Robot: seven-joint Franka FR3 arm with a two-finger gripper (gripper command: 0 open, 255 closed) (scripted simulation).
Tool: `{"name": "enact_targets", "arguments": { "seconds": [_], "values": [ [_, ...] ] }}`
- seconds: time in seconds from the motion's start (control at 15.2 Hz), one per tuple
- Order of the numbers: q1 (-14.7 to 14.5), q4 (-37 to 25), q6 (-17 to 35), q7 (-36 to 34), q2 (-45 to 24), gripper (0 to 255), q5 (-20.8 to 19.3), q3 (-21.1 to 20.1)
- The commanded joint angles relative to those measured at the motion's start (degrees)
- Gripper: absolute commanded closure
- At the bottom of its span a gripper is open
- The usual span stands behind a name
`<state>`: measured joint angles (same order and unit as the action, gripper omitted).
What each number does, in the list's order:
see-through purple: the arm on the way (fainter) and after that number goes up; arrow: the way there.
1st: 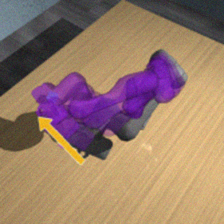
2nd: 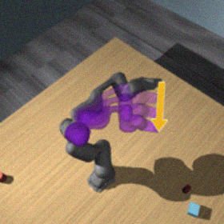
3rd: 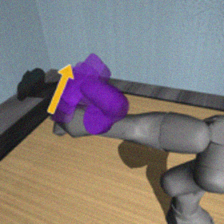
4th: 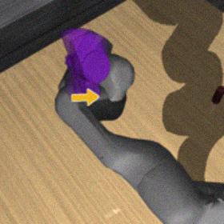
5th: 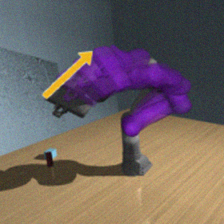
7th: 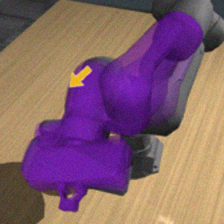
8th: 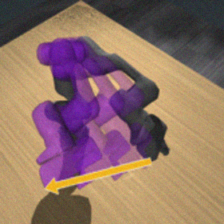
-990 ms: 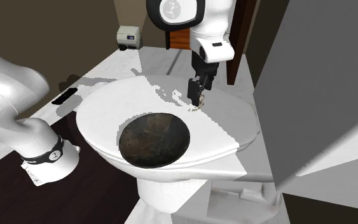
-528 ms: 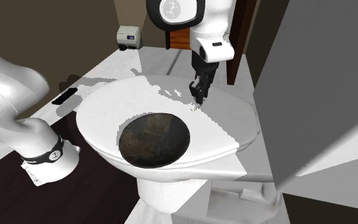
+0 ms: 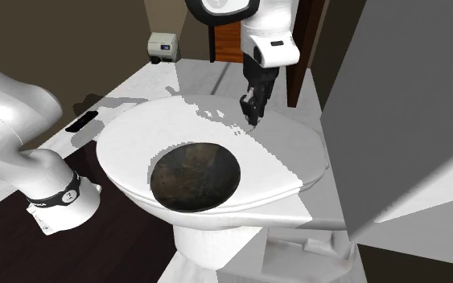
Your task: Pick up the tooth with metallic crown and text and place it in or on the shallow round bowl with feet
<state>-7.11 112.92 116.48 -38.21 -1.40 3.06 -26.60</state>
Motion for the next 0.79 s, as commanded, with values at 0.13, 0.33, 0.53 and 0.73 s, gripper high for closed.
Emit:
{"name": "enact_targets", "arguments": {
  "seconds": [0.13,0.33,0.53,0.73],
  "values": [
    [0.06,-2.32,-3.04,0.05,0.77,255,0.31,0.03],
    [0.11,-4.18,-5.29,0.07,1.20,255,0.46,0.08],
    [0.15,-6.17,-7.56,0.05,1.51,255,0.56,0.12],
    [0.18,-8.28,-9.84,-0.01,1.70,255,0.61,0.16]
  ]
}}
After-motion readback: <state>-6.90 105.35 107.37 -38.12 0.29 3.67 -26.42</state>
